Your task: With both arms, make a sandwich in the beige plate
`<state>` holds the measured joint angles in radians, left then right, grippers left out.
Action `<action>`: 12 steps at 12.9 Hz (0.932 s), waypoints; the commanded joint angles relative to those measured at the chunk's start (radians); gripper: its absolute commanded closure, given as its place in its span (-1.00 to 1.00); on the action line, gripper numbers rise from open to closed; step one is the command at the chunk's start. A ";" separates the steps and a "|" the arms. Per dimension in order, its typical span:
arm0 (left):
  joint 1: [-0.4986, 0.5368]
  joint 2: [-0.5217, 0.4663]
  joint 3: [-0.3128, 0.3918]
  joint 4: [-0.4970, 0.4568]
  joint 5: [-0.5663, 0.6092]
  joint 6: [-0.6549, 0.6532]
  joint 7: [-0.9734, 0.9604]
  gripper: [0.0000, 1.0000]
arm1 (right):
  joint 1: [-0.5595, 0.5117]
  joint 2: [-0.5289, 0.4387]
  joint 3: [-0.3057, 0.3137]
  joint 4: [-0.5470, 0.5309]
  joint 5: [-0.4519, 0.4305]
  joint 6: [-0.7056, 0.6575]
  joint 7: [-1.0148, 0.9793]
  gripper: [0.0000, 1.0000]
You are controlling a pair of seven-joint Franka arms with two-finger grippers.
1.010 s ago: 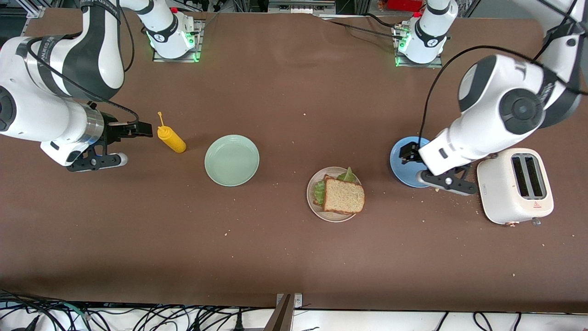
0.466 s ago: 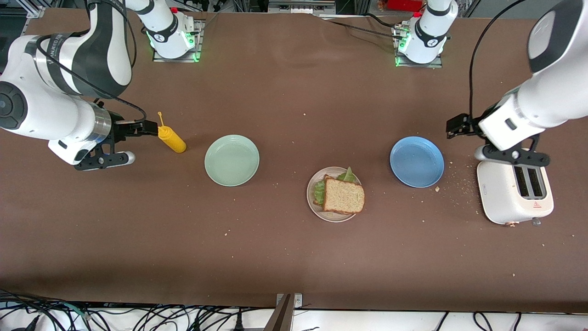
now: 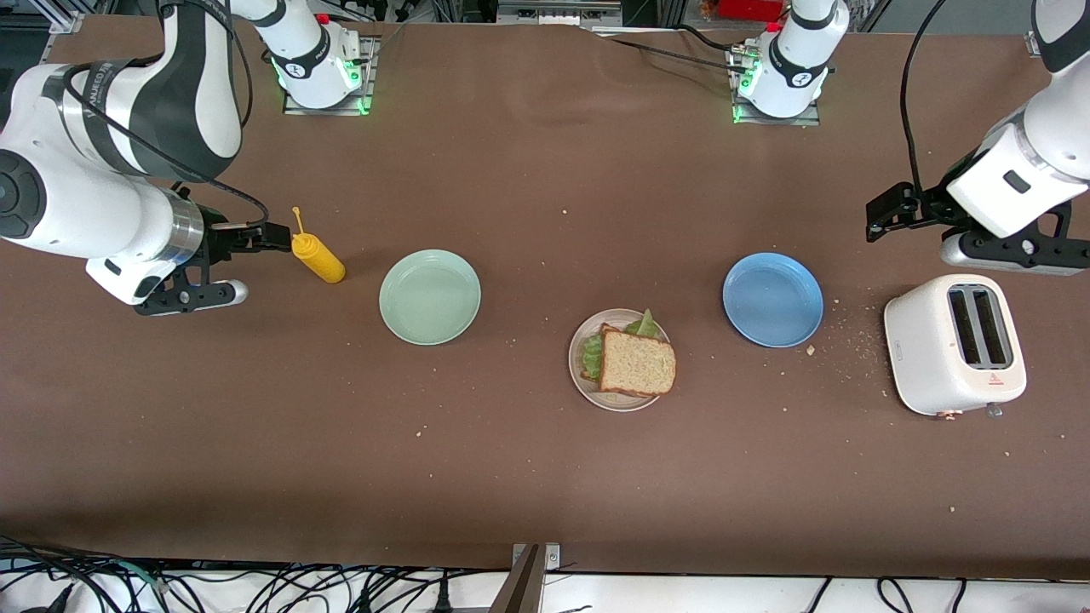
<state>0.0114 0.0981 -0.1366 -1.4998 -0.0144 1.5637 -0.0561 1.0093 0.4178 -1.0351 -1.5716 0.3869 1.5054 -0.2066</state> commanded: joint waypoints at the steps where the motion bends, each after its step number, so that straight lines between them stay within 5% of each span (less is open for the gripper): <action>1: -0.050 -0.135 0.040 -0.149 -0.024 0.052 -0.008 -1.00 | 0.014 -0.037 -0.006 -0.019 -0.013 0.007 0.015 -0.98; 5: -0.064 -0.097 0.048 -0.108 -0.016 0.047 -0.010 -1.00 | -0.030 -0.028 0.027 0.025 -0.054 0.009 0.013 -0.98; 7: -0.065 -0.084 0.045 -0.096 -0.015 0.041 -0.011 -1.00 | -0.169 -0.040 0.190 0.045 -0.086 -0.001 0.029 -0.98; 12: -0.065 -0.084 0.043 -0.096 -0.015 0.033 -0.010 -1.00 | -0.614 -0.126 0.712 0.082 -0.299 0.006 0.075 -0.99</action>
<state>-0.0392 0.0075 -0.1061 -1.6119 -0.0196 1.6027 -0.0580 0.5465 0.3463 -0.4936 -1.4858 0.1500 1.5120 -0.1530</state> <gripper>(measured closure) 0.000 0.000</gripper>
